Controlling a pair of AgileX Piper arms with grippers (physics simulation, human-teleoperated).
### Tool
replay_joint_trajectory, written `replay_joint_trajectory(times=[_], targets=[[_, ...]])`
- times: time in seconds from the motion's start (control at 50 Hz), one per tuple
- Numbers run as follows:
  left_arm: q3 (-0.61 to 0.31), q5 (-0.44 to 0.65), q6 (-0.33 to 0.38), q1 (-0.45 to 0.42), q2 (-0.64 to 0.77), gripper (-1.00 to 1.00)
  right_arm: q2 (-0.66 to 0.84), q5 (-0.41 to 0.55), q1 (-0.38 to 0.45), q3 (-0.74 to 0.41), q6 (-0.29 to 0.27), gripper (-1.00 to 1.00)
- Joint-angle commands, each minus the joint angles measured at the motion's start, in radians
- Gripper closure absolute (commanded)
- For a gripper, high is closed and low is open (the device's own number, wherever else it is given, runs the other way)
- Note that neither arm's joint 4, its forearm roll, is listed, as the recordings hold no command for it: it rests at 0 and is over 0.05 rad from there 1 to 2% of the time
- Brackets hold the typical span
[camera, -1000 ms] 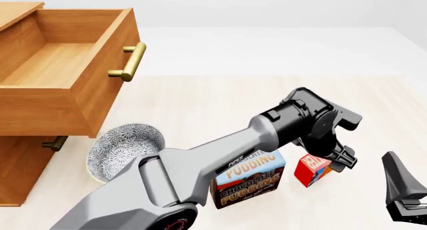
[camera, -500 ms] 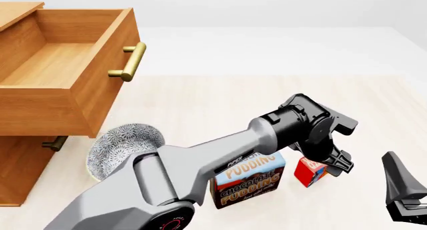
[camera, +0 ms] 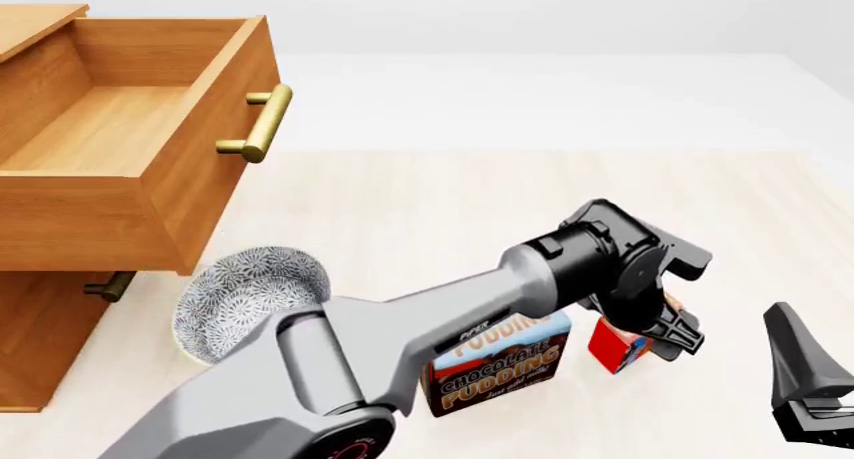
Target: Put the butter at the back in the top drawer of the cabinet and close it.
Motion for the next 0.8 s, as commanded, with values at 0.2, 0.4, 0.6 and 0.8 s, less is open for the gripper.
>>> replay_joint_trajectory(times=[0.2, 0.4, 0.6, 0.8], targets=[[-0.085, 0.037, -0.010, -0.002, 0.068, -1.00, 0.000, 0.000, 0.000, 0.000, 0.000, -1.00], [-0.141, 0.069, -0.018, -0.013, 0.097, 1.00, 0.000, 0.000, 0.000, 0.000, 0.000, -1.00], [-0.109, 0.047, -0.034, -0.019, 0.070, 1.00, 0.000, 0.000, 0.000, 0.000, 0.000, -1.00], [-0.085, 0.011, -0.042, -0.022, 0.020, 1.00, 0.000, 0.000, 0.000, 0.000, 0.000, -1.00]])
